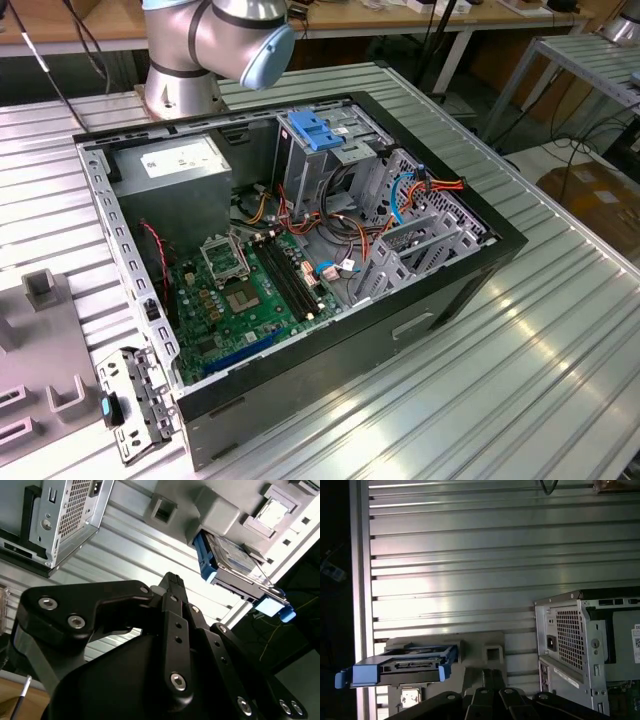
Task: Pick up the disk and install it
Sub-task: 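Reach for the disk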
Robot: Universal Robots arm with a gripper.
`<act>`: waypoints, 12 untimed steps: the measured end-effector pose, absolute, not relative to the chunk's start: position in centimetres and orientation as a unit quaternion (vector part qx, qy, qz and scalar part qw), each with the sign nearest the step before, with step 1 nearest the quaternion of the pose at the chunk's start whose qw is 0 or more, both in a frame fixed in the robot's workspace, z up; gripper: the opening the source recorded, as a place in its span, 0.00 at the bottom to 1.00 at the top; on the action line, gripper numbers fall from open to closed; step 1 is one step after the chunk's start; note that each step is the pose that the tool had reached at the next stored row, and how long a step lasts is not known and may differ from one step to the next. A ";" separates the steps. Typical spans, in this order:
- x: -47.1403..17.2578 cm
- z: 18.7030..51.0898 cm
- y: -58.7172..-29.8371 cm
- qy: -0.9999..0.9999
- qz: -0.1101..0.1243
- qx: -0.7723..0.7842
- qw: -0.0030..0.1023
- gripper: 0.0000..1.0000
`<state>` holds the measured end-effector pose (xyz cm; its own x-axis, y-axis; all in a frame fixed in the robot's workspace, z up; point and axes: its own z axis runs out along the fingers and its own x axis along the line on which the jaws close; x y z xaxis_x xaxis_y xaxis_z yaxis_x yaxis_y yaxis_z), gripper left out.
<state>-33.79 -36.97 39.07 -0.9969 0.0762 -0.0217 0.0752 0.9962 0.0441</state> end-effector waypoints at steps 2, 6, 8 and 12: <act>-33.8 39.1 -37.0 0.999 0.022 0.038 0.012 0.11; -33.8 39.1 -37.0 0.999 0.022 0.038 0.012 0.11; -34.0 39.1 -37.0 0.999 0.022 0.038 0.012 0.11; -34.7 39.1 -37.0 0.999 0.022 0.038 0.012 0.11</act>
